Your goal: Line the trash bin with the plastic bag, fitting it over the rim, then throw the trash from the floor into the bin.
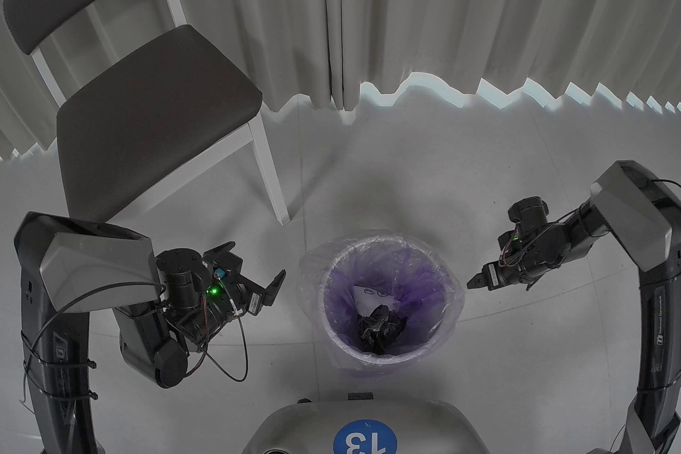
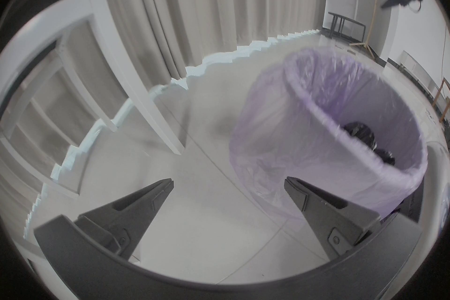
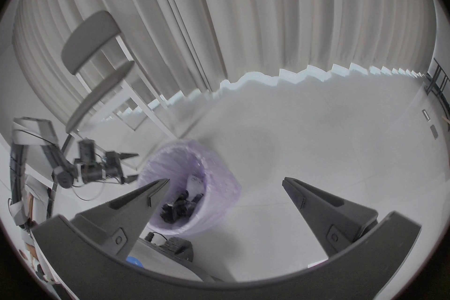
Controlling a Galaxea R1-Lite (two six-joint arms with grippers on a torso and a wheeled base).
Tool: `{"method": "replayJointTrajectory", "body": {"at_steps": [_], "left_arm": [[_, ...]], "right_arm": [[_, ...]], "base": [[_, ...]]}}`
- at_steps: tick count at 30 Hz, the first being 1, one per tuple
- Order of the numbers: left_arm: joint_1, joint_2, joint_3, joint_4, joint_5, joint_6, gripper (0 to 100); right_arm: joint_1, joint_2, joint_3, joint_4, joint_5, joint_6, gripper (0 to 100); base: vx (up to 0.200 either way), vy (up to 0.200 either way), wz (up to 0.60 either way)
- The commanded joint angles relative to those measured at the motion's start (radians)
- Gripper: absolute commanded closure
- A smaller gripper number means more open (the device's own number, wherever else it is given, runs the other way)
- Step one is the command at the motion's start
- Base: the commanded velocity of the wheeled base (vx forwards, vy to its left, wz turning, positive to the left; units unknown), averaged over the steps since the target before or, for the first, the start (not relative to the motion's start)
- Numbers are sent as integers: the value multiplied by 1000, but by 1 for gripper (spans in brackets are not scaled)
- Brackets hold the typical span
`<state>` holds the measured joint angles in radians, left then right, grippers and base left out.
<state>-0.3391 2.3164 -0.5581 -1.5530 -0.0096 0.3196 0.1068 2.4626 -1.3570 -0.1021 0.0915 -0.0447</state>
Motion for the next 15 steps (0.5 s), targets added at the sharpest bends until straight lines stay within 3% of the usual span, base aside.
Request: {"method": "replayJointTrajectory", "body": {"at_steps": [1, 6, 11, 13, 15], "left_arm": [[-14, -60, 35, -18, -27, -20, 0], [-55, -175, 98, -18, -151, -71, 0], [-92, -327, 99, -18, -155, -88, 0], [-83, -351, 92, -18, -156, -86, 0], [-23, -437, 75, -13, -148, -88, 0]], "right_arm": [[-55, -224, 179, -88, -4, -7, 0], [-64, -479, 380, -183, -4, -15, 0], [-73, -709, 493, -249, -7, -14, 0], [-82, -740, 501, -272, -9, -12, 0], [-105, -853, 513, -329, -33, -12, 0]], "base": [[0, 0, 0], [0, 0, 0], [0, 0, 0], [0, 0, 0], [0, 0, 0]]}}
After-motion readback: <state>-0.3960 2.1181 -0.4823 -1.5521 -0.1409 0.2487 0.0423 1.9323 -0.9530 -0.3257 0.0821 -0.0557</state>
